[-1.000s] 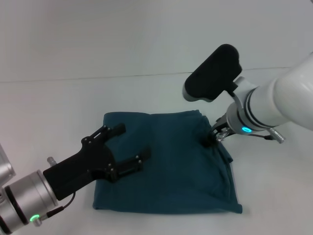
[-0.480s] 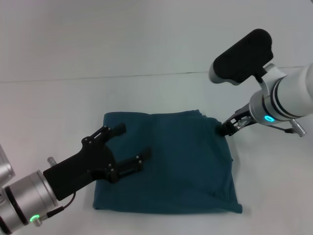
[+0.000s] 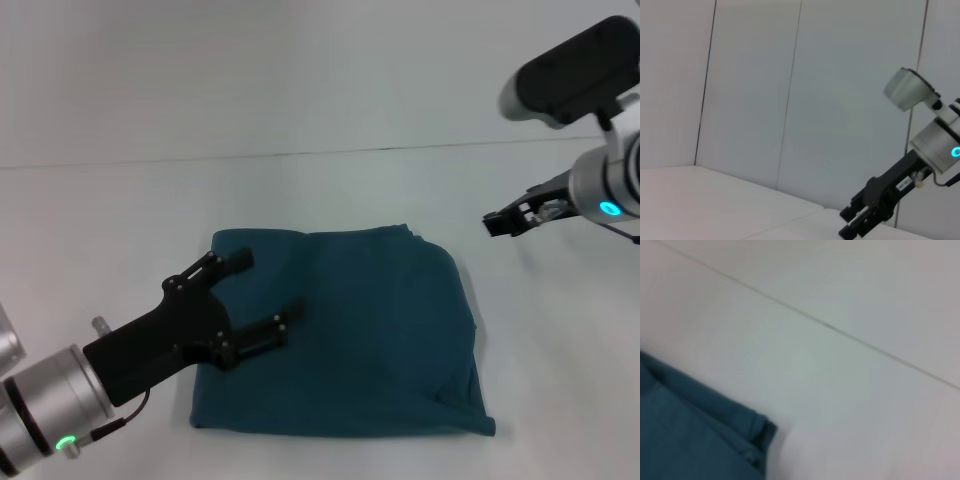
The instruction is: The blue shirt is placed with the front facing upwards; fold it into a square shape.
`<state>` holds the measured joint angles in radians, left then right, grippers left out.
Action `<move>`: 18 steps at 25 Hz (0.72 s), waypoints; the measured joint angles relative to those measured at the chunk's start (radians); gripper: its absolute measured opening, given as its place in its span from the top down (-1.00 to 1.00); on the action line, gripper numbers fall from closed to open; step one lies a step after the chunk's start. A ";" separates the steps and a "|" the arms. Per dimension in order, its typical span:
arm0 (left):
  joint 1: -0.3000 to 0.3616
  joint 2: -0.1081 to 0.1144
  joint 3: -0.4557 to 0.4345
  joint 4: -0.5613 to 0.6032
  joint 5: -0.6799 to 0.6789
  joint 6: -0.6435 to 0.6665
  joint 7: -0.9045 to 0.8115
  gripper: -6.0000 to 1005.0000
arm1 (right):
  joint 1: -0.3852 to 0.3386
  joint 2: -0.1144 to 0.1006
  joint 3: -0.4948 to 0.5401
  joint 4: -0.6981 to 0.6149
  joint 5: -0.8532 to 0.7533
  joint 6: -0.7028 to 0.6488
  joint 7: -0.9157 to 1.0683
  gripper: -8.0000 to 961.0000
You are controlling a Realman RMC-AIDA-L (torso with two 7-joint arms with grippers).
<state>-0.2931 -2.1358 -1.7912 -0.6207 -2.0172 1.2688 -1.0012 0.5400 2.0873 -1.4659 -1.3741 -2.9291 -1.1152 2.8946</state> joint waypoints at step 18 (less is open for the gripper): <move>-0.141 0.101 -0.027 -0.048 0.183 -0.002 -0.180 -0.83 | -0.230 0.004 0.698 0.346 1.255 -0.378 -1.346 -0.41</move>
<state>-0.4336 -2.0350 -1.8180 -0.6692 -1.8339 1.2666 -1.1815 0.3097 2.0914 -0.7684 -1.0279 -1.6737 -1.4937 1.5490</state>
